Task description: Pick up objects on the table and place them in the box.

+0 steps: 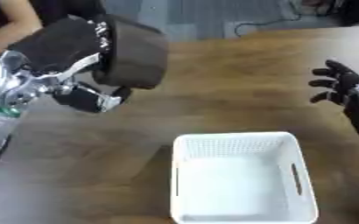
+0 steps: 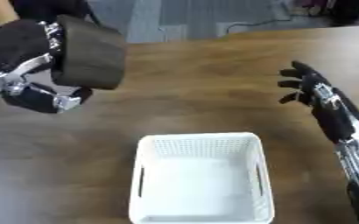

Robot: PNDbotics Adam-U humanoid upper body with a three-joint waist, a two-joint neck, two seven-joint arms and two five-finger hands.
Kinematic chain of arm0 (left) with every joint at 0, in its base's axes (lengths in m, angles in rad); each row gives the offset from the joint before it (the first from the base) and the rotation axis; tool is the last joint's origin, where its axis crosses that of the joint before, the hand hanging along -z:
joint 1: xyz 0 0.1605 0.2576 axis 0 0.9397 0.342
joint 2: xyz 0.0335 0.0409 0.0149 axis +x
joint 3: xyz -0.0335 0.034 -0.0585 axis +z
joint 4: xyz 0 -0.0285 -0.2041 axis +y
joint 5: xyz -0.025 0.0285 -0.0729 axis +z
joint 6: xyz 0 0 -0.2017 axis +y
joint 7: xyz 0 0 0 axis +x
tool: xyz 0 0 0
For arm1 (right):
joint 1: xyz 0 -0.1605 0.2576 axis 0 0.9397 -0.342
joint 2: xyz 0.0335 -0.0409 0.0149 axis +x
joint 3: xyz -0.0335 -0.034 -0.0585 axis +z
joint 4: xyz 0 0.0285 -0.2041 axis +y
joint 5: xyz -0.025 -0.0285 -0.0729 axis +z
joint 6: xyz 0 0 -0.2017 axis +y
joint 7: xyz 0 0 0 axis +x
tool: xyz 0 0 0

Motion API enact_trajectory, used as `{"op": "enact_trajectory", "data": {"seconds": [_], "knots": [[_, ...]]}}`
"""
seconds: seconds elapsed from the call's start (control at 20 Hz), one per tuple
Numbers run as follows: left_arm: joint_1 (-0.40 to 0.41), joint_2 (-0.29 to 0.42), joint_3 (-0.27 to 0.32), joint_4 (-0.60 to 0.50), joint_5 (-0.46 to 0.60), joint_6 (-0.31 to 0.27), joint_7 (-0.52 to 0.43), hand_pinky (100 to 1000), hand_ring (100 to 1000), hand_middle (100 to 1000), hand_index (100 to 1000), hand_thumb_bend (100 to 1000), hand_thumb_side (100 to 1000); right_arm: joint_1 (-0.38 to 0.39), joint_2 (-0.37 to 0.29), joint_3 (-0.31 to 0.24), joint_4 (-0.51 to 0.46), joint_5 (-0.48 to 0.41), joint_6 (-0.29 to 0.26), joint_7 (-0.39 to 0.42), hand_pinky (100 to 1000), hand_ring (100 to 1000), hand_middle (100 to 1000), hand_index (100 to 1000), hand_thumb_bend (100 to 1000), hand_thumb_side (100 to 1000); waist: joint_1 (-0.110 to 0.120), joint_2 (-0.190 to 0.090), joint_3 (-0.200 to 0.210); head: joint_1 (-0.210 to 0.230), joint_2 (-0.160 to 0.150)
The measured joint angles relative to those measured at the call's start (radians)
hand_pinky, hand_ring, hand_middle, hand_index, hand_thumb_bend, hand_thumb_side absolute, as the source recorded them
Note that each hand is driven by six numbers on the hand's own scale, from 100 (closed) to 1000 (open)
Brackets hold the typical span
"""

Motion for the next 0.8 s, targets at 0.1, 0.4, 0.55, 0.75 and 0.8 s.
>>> {"op": "enact_trajectory", "data": {"seconds": [0.1,0.4,0.55,0.75,0.8], "knots": [[-0.045,-0.05,-0.05,0.008,0.021,-0.03,-0.038,100,100,100,201,100,242,-0.001,0.0,0.006,0.004,0.0,0.001,0.006,656,827,862,1000,100,1000,0.0,-0.004,-0.011,0.009,0.0],[-0.076,-0.145,-0.118,0.027,0.053,-0.069,-0.091,100,100,100,199,100,244,-0.002,0.008,0.016,0.01,0.0,-0.001,0.016,656,827,862,1000,100,1000,0.003,-0.008,-0.027,0.018,0.004],[-0.076,-0.152,-0.124,0.03,0.057,-0.072,-0.096,100,100,100,198,100,243,-0.003,0.008,0.017,0.01,0.0,-0.001,0.016,656,827,862,1000,100,1000,0.003,-0.008,-0.027,0.018,0.004],[-0.076,-0.152,-0.128,0.034,0.057,-0.075,-0.099,100,100,100,198,100,243,-0.006,0.008,0.017,0.01,0.0,-0.001,0.016,656,827,862,1000,100,1000,0.003,-0.008,-0.026,0.022,0.004],[-0.076,-0.152,-0.129,0.034,0.059,-0.075,-0.099,100,100,100,198,100,243,-0.006,0.008,0.017,0.01,0.0,-0.001,0.016,656,827,862,1000,100,1000,0.003,-0.008,-0.026,0.023,0.004]]}}
